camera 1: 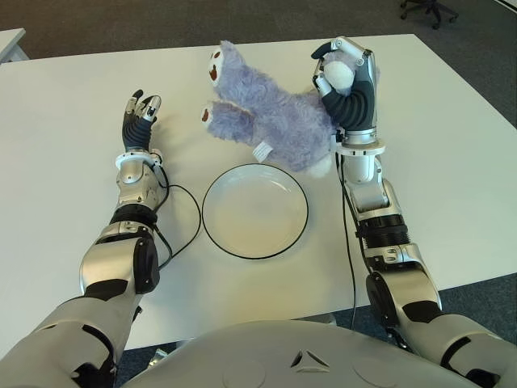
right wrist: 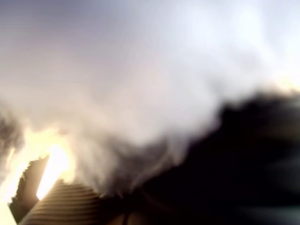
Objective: Put the doll into the plate.
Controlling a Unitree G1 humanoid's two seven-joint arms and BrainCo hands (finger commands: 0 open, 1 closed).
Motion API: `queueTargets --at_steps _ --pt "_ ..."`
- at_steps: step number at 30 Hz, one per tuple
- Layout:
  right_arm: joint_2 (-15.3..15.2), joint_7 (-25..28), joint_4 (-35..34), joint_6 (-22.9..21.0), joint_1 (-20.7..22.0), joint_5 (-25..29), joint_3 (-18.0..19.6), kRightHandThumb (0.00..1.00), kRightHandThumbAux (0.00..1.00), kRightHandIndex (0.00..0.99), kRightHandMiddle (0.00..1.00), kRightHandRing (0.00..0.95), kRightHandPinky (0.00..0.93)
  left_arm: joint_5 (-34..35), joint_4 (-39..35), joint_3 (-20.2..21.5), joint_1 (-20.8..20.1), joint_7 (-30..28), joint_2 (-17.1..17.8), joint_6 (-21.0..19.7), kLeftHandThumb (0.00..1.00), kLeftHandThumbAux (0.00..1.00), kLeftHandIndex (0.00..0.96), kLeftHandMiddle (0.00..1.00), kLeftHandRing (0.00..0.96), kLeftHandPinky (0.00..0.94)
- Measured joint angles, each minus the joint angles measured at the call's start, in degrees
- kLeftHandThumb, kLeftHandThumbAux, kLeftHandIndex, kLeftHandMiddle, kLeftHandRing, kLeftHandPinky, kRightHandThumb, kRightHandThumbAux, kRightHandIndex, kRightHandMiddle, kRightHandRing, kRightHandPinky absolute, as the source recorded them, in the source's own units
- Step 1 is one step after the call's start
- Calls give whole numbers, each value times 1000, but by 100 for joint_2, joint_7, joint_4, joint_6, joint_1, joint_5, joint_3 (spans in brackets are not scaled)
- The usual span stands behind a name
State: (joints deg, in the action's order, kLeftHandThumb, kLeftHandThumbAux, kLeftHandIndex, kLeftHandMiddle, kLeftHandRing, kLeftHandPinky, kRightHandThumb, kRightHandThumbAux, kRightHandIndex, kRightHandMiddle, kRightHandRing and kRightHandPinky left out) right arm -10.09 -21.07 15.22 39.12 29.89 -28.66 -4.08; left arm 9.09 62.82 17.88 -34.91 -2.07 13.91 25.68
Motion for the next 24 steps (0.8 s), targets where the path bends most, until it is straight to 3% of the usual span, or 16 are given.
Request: queueTargets --at_steps 24 --pt "151 478 245 245 55 621 -200 704 716 440 840 859 858 10 -100 -61 3 16 -89 -54 0 527 75 161 148 128"
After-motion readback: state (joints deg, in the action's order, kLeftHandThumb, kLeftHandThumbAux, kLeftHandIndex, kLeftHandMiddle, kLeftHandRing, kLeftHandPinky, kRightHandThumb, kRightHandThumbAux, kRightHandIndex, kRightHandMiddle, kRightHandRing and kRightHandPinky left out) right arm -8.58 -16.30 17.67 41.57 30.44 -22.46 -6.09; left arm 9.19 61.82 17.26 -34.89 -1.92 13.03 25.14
